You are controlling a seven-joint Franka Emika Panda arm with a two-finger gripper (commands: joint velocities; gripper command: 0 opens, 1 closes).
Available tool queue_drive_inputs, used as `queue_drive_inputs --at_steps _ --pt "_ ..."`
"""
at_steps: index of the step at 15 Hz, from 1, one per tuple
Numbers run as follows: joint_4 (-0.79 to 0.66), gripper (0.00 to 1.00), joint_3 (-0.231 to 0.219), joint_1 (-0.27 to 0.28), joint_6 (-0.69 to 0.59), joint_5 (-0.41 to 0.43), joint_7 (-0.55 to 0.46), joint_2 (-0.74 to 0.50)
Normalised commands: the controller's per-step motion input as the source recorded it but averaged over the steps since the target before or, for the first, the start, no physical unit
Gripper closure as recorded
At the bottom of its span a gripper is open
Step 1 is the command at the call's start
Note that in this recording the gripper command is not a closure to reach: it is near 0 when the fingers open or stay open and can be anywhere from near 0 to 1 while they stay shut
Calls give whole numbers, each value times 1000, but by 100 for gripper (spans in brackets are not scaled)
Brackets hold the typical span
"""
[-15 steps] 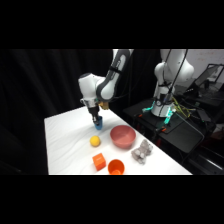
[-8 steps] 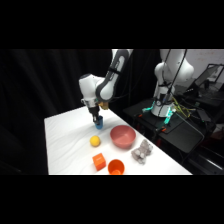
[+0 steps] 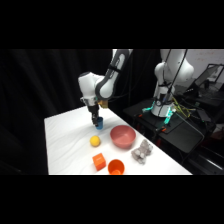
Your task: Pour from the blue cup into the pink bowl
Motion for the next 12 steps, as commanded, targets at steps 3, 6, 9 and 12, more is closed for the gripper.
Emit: queue_drive_inputs --at_steps 3,6,9,12 --pt "-119 0 -141 91 -468 -208 125 -622" --pt "-164 0 -94 58 -515 -265 132 -772" --pt "-200 0 6 11 -415 -182 43 -793" --pt "-157 0 72 -24 -316 8 14 -570"
